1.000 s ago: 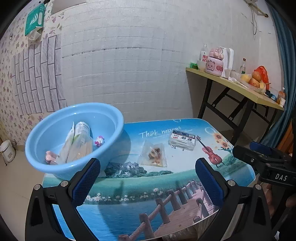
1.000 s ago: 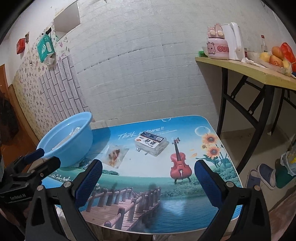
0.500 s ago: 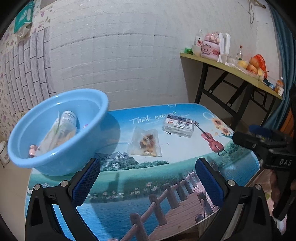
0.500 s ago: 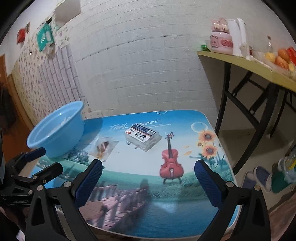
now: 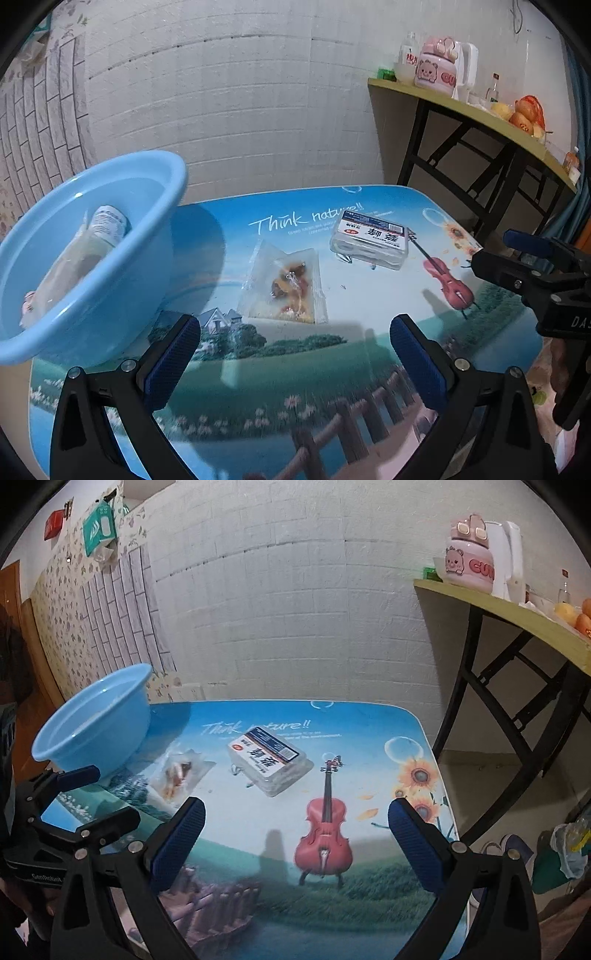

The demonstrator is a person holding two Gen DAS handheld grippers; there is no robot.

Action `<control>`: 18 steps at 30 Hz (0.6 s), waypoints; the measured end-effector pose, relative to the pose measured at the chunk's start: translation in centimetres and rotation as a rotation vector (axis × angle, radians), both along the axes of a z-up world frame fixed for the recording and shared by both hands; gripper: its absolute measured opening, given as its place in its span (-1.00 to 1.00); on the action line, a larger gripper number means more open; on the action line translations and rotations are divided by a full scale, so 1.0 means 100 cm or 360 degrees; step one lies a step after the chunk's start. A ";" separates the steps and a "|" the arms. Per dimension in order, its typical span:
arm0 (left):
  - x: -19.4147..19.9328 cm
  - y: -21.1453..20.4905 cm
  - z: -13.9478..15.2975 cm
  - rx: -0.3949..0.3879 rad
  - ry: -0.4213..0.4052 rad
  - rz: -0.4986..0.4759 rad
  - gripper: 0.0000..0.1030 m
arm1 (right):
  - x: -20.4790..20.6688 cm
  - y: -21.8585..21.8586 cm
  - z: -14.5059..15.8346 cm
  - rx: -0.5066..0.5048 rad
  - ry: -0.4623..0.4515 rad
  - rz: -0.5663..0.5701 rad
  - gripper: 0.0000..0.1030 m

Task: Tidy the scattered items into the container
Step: 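Grasp the bagged snack with left tool while right grasps the clear floss box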

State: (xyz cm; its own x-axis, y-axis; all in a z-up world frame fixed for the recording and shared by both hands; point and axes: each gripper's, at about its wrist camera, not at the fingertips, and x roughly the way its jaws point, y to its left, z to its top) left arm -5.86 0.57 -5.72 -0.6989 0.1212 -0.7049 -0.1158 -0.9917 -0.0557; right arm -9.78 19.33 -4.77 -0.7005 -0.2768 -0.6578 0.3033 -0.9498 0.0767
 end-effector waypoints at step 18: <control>-0.054 0.004 -0.025 -0.0037 -0.0128 -0.0012 1.00 | -0.064 -0.020 -0.031 0.0154 -0.0129 0.0314 0.94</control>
